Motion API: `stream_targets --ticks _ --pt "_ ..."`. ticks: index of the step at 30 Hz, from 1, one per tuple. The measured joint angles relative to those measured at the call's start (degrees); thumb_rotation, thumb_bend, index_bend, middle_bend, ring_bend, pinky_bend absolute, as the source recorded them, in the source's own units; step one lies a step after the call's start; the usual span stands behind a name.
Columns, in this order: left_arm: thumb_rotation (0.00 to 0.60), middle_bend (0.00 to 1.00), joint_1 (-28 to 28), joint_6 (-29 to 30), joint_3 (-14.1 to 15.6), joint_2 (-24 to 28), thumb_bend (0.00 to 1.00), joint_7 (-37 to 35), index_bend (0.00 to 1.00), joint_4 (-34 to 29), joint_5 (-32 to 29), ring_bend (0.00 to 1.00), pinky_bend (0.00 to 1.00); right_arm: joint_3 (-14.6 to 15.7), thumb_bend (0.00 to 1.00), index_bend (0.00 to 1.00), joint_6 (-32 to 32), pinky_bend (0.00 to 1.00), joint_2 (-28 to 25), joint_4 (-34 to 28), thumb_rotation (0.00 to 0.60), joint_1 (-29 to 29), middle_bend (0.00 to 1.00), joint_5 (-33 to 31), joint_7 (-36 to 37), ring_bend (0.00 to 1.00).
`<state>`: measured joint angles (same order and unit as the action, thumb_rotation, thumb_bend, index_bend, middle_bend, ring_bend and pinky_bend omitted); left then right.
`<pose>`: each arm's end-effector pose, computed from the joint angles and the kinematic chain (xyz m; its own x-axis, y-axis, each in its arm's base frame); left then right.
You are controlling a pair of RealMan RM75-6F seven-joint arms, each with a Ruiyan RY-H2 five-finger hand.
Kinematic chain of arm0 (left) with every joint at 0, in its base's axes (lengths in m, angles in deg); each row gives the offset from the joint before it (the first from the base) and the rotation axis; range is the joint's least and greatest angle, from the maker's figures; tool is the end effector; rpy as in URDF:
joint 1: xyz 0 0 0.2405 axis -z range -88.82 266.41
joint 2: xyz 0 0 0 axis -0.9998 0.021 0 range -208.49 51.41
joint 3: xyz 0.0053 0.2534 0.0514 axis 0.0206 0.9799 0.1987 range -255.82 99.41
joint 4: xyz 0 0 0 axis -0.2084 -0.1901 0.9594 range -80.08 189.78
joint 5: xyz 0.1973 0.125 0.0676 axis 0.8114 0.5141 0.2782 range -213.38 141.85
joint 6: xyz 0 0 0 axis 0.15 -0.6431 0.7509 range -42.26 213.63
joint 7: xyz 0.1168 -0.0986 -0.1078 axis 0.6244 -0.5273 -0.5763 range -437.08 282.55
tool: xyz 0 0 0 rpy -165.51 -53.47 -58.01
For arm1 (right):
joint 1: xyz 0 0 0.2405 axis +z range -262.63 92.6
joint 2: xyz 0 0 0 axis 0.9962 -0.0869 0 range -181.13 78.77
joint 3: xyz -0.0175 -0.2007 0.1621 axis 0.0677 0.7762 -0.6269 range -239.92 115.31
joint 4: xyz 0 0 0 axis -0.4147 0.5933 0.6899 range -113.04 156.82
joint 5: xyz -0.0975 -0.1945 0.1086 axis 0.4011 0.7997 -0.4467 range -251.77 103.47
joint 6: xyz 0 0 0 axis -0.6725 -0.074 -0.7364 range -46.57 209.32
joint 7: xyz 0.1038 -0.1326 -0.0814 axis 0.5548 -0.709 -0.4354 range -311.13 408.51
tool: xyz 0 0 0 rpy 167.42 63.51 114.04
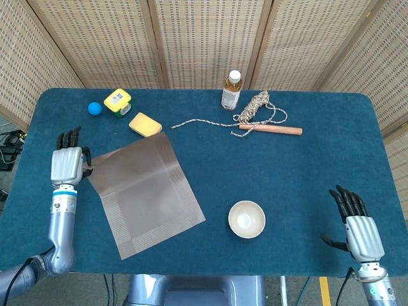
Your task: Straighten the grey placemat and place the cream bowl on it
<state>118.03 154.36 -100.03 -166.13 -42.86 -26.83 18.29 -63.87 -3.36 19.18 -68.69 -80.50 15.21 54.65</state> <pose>-0.2439 0.4114 0.0381 0.5017 0.0238 0.8647 0.8561 0.1297 -0.5003 -0.3126 -0.2186 0.0869 0.2293 -0.0453 0.9723 -0.9722 -0.0593 0.2265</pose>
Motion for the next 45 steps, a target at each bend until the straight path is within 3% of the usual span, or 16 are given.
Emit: stream_targets --ticks 3,6,10,16,23,35,40,45 --pt "0.6 0.0 0.89 -1.01 0.11 -0.39 0.15 1.08 0.12 2.67 -2.16 0.0 0.0 -0.02 0.21 0.05 0.09 0.0 -0.03 0.01 0.6 0.02 0.0 -0.13 -0.01 0.0" --pt "0.6 0.0 0.88 -2.0 0.76 -0.22 0.07 0.51 0.04 3.03 -3.0 0.0 0.0 -0.01 0.21 0.05 0.17 0.0 -0.06 0.03 0.6 0.03 0.0 -0.17 0.02 0.0" --pt "0.6 0.0 0.18 -2.45 1.38 0.57 0.07 -1.89 0.03 2.33 -2.9 0.0 0.0 0.01 0.21 0.05 0.29 0.0 -0.11 0.03 0.6 0.06 0.0 -0.25 0.02 0.0" --pt "0.6 0.0 -2.57 -0.24 3.79 2.76 0.07 -8.83 0.04 -0.25 2.76 0.0 0.0 -0.01 0.21 0.05 0.26 0.0 -0.2 0.04 0.6 0.06 0.0 -0.25 0.2 0.0" --pt "0.6 0.0 -8.35 5.59 10.25 7.67 0.07 -14.53 0.06 -6.43 12.26 0.0 0.0 0.25 0.21 0.06 0.36 0.0 -0.31 0.03 0.6 0.15 0.0 0.24 -0.27 0.0" --pt "0.6 0.0 -18.4 18.12 20.88 15.72 0.09 -16.38 0.06 -15.45 27.13 0.0 0.0 1.77 0.22 0.14 0.95 0.0 1.45 -0.49 0.6 0.55 0.0 2.85 -4.09 0.0" --pt "0.6 0.0 -20.39 21.58 21.6 17.45 0.09 -16.46 0.06 -17.13 30.19 0.0 0.0 2.54 0.22 0.23 1.36 0.0 4.06 -1.34 0.6 1.26 0.0 5.32 -6.9 0.0" --pt "0.6 0.0 -20.69 20.4 21.74 18.26 0.09 -17.62 0.06 -17.52 30.26 0.0 0.0 2.67 0.22 0.31 2.59 0.0 7.37 -2.53 0.6 2.49 0.0 6.84 -11.27 0.0"
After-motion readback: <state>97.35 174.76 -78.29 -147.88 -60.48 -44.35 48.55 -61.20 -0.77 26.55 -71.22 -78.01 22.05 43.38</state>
